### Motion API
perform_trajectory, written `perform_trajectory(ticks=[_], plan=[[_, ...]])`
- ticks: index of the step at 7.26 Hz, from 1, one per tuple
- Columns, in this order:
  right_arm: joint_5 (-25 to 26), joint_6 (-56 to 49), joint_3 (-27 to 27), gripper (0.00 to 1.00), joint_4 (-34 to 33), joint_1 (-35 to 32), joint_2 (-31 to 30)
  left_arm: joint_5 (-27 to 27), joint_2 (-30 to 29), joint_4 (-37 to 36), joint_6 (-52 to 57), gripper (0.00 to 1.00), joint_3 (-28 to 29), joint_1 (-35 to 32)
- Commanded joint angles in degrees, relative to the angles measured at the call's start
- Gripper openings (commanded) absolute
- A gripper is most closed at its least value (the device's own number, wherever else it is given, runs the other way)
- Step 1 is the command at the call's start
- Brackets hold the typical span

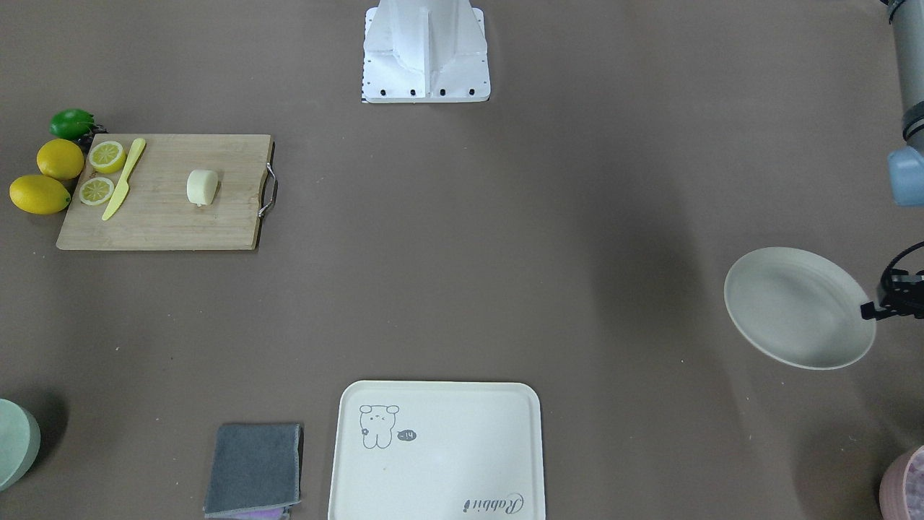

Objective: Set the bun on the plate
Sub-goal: 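Push the white plate with the left gripper toward the table center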

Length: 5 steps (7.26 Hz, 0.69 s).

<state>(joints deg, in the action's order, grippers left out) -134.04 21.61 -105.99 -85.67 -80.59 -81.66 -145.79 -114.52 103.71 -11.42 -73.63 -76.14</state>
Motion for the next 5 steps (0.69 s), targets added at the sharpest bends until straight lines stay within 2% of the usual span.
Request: perform_trajectory(ticks=[1,3,5], plan=[[0.2,0.1,0.3,1.00,0.2,0.8,0.4,-0.6,-3.9,2.7,-15.4,0.00,-5.2,5.8],[0.4,0.1,2.3,1.00,0.0,1.1,2.5,0.8,-8.0,11.1,-33.6,0.00,-6.4,12.9],[0.5,0.1,5.6,1.00,0.1,1.6,5.0,10.2,-9.1,19.1,-44.6,0.00,-6.5,20.5]])
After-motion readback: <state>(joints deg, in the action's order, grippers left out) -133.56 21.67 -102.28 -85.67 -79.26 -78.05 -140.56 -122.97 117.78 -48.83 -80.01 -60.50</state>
